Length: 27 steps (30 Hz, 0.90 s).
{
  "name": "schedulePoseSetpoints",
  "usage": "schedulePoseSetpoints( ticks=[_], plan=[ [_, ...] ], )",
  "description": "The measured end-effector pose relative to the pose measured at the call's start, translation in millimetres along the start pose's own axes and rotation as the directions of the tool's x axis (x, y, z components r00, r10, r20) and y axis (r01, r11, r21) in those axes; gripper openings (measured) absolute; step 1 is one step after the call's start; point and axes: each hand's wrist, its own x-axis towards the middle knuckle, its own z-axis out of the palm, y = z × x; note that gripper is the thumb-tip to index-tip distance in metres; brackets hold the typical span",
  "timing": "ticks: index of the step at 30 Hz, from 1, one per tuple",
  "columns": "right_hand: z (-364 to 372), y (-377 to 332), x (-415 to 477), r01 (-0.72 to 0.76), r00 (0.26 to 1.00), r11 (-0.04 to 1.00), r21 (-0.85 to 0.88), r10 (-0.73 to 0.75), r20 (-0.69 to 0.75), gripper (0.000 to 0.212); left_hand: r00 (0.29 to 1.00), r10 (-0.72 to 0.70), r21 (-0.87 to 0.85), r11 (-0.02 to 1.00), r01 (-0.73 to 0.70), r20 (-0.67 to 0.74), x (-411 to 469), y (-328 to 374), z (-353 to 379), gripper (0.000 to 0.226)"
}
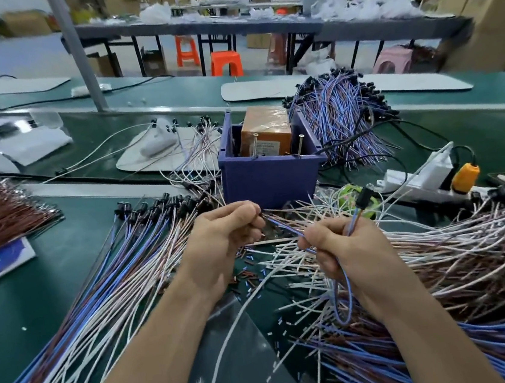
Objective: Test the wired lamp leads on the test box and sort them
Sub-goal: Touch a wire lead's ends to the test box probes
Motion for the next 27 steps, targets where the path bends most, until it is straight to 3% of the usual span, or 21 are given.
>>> schedulePoseSetpoints(
  ticks=[4,8,10,13,18,22,27],
  plan=[
    [0,-1,1,-0.024,0.999,0.998,0.065,0.026,-0.031,0.028,0.989,0.014,-0.027,0.999,-0.018,-0.150,5,3,-7,0.012],
    [3,-1,2,-0.018,0.996,0.990,0.137,0.029,-0.082,0.036,0.995,0.059,0.265,0.964,-0.037,-0.075,-3,-2,6,0.022],
    [6,-1,2,-0.003,0.993,0.991,0.136,0.019,-0.113,0.038,0.999,0.035,0.367,0.930,-0.034,0.004,-9,-7,19,0.016],
    [9,0,2,0.062,0.990,0.998,0.031,-0.058,-0.126,0.036,0.998,0.039,0.319,0.946,-0.054,0.051,-16,-13,37,0.006],
    [15,1,-2,0.166,0.979,0.980,-0.107,-0.177,-0.105,0.035,0.995,0.101,0.258,0.961,-0.096,-0.008,-18,-13,41,0.019],
    [17,-1,-2,0.170,0.982,0.981,-0.095,-0.176,-0.061,0.034,0.999,0.023,0.315,0.948,-0.033,0.036,-17,-10,35,0.008],
    [18,-2,-4,0.162,0.986,0.986,-0.045,-0.163,-0.030,0.036,0.997,-0.006,0.327,0.945,-0.019,0.076,-16,-9,32,0.013]
  ],
)
